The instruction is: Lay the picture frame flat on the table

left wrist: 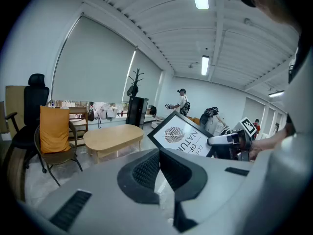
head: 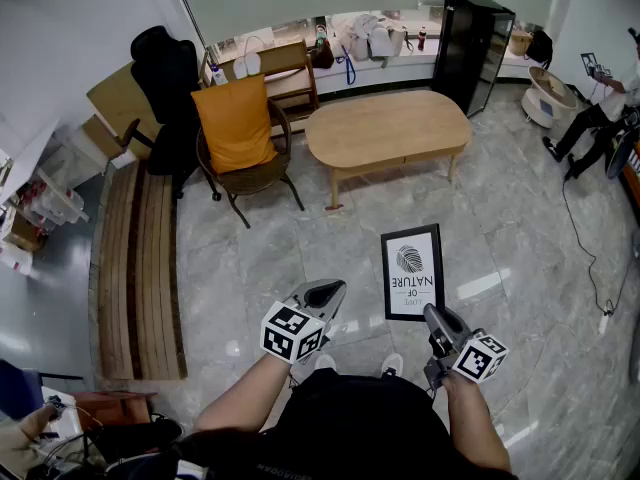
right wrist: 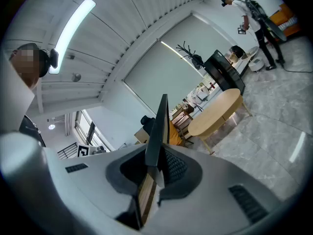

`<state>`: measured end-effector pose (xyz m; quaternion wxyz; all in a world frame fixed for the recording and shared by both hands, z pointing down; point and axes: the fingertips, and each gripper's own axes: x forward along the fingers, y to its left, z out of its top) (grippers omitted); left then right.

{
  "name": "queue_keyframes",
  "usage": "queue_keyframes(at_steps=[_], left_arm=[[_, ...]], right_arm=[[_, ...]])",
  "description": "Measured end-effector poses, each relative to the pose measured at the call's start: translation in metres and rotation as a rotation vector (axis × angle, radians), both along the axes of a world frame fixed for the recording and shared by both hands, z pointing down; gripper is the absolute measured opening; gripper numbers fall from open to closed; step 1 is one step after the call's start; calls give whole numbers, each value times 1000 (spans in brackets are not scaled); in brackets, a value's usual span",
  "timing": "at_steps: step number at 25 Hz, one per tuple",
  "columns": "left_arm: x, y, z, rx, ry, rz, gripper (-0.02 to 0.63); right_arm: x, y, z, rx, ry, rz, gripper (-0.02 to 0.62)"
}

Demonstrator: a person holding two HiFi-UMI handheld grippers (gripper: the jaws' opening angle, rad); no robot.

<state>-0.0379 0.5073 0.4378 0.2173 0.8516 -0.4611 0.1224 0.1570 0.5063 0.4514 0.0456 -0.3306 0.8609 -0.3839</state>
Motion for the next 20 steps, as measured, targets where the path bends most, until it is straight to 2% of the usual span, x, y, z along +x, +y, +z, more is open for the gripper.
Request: queue_keyframes(at_steps=[6,12,20], left_arm=[[-19,2,1,-8,21,-26,5],[-18,1,0,-7,28,-19,5],[-26,5,17,-56,36,-2,5]], right_arm=[[-15,2,-2,-2,5,-3,43],[-15,3,-5,3,19,-5,42],[-31,4,-1,-17,41,-6,43]])
